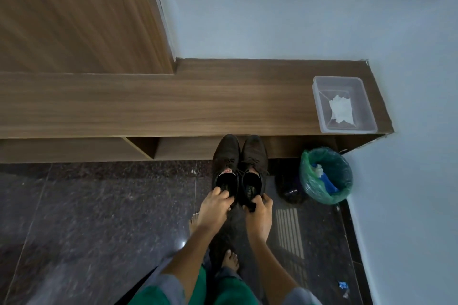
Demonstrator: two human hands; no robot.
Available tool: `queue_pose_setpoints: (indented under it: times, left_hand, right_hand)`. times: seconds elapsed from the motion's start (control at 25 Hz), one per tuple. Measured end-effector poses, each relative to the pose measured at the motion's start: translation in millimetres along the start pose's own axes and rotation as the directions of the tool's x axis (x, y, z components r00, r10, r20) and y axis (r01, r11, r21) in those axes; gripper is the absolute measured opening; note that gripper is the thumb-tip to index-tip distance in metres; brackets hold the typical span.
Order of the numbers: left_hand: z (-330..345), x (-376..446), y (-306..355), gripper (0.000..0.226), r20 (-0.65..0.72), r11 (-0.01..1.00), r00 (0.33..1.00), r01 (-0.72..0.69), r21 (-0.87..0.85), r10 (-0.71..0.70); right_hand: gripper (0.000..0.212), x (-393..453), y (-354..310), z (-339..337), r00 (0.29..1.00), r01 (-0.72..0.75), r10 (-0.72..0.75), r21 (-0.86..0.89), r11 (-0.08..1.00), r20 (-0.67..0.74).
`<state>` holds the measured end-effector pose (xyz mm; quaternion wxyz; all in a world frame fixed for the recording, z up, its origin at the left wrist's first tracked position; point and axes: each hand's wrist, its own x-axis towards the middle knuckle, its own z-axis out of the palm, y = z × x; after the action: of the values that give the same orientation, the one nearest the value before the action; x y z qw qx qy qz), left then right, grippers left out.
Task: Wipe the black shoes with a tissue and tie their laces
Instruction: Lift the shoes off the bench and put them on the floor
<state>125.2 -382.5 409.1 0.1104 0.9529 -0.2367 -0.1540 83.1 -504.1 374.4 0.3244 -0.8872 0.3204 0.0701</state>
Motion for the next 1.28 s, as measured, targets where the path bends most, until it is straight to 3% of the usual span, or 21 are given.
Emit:
queue_pose_setpoints:
  times: [0.28,0.8,1.04,1.28]
  left_hand:
    - [78.7,19.2,-8.1,0.036,0.023,0.996,0.997,0.08,-0.041,-0.079]
    - [265.2,246.3,-155.3,0.043,-0.243,0.99,0.966,0.11,0.089,-0.086]
    - [299.3,312.5,-200.7,0.036,-0.248,0.987,0.959,0.153,0.047,-0.136]
    - [302.1,346.2,-216.7,0.035,-0.291,0.985,0.942,0.17,-0.01,-0.165]
  right_hand:
    - [0.015,40.0,53.1,44.4,0.998,0.036,-0.031,-0.087,0.996,0.057]
    - [0.025,272.4,78.3,263.1,0.994,0.1,-0.098,0.054,0.994,-0.044]
    - [0.024,353.7,74.3,293.2,0.974,0.202,-0.199,0.011,0.979,-0.107]
    - [0.029,379.6,63.6,316.3,0.978,0.191,-0.19,0.005,0.982,-0.088]
